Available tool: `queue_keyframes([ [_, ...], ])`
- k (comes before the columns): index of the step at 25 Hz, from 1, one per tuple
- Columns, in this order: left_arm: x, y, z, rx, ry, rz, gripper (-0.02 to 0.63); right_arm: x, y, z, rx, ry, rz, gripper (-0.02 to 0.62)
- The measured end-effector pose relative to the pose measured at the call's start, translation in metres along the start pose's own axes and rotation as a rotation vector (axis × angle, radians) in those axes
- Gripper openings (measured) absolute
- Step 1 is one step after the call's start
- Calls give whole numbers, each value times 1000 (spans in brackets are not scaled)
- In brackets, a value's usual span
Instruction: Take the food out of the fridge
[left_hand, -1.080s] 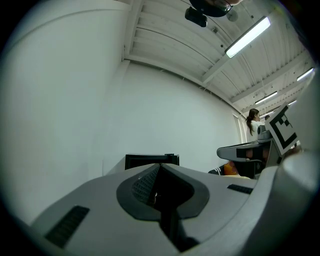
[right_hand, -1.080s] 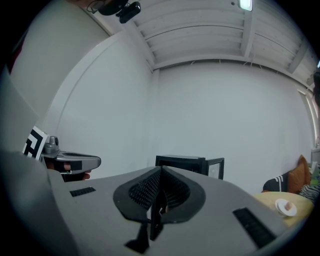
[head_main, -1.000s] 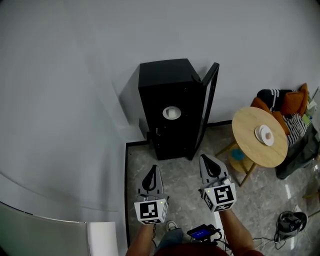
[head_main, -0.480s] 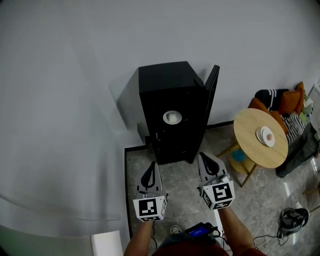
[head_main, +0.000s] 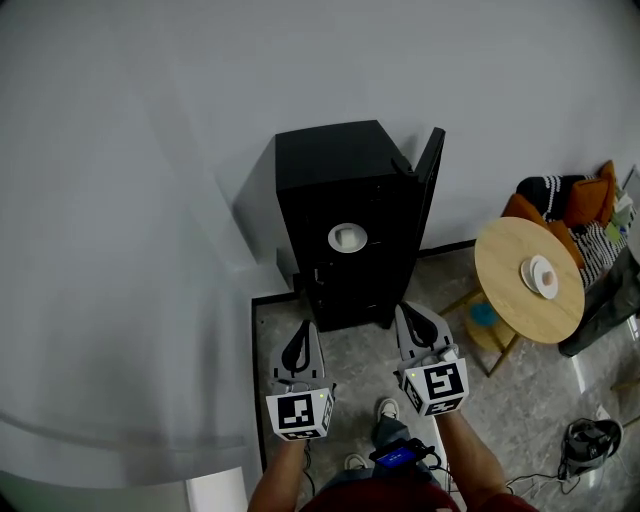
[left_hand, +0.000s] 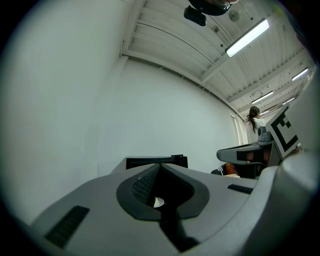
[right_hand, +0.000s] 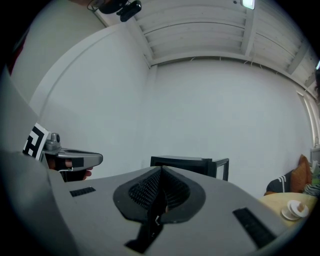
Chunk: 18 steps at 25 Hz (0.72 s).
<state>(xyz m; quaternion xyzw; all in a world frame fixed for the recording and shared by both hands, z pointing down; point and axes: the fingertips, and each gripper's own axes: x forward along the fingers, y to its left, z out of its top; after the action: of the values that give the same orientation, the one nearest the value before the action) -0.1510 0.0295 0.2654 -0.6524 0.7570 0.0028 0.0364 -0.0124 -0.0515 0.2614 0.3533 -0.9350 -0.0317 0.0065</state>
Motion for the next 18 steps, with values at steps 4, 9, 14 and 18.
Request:
queue_keyframes([
  [4, 27, 2, -3, 11, 7, 24, 14, 25, -21, -4, 12, -1, 15, 21],
  [9, 73, 0, -5, 17, 12, 41, 14, 64, -50, -7, 17, 0, 39, 21],
  [14, 113, -5, -8, 18, 22, 53, 14, 94, -74, -14, 24, 9, 62, 21],
  [18, 139, -16, -14, 18, 30, 56, 14, 109, -97, -22, 37, 19, 70, 21],
])
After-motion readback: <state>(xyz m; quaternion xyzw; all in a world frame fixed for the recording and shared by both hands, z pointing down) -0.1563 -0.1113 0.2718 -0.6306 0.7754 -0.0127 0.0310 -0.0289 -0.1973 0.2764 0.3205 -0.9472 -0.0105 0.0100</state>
